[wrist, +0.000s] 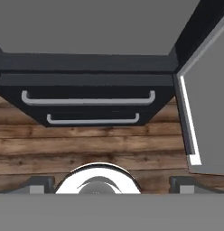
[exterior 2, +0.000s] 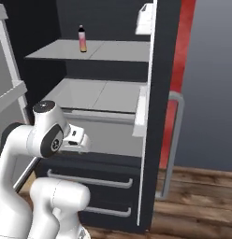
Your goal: Open the fridge, grab two sodas, and place both sodas inside the bowl with ice on the dining counter.
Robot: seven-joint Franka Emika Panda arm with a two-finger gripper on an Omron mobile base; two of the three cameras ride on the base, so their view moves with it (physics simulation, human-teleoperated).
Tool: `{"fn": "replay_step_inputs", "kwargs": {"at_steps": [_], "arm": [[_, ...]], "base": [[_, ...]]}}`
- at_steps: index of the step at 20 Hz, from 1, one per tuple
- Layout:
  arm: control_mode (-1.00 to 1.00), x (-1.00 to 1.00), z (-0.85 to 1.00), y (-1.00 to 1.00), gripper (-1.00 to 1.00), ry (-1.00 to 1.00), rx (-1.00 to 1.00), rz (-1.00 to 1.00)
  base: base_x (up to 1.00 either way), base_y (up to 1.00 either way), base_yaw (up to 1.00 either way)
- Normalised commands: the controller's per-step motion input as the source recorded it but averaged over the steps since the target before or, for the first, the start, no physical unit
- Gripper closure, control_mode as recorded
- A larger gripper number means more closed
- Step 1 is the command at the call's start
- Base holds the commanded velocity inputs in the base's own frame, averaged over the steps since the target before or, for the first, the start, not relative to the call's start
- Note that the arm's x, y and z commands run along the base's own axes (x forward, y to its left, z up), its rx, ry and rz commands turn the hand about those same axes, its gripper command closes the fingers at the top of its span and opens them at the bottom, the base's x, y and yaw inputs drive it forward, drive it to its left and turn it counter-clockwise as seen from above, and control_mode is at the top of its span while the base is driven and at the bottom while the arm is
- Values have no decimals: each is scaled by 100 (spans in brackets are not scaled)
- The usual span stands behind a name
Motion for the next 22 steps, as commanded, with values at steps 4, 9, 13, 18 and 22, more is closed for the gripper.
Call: {"fn": "replay_step_inputs", "kwargs": {"at_steps": [4,9,13,18,22], "arm": [[100,0,0,0,-100,0,0,0],[100,0,0,0,-100,0,0,0],[100,0,0,0,-100,0,0,0],[-100,11,2,7,-100,-3,2,1],[-100,35,39,42,-100,-23,10,11]], "base": [[58,33,-15],[72,17,0],[73,44,0],[53,35,1],[0,0,0]]}}
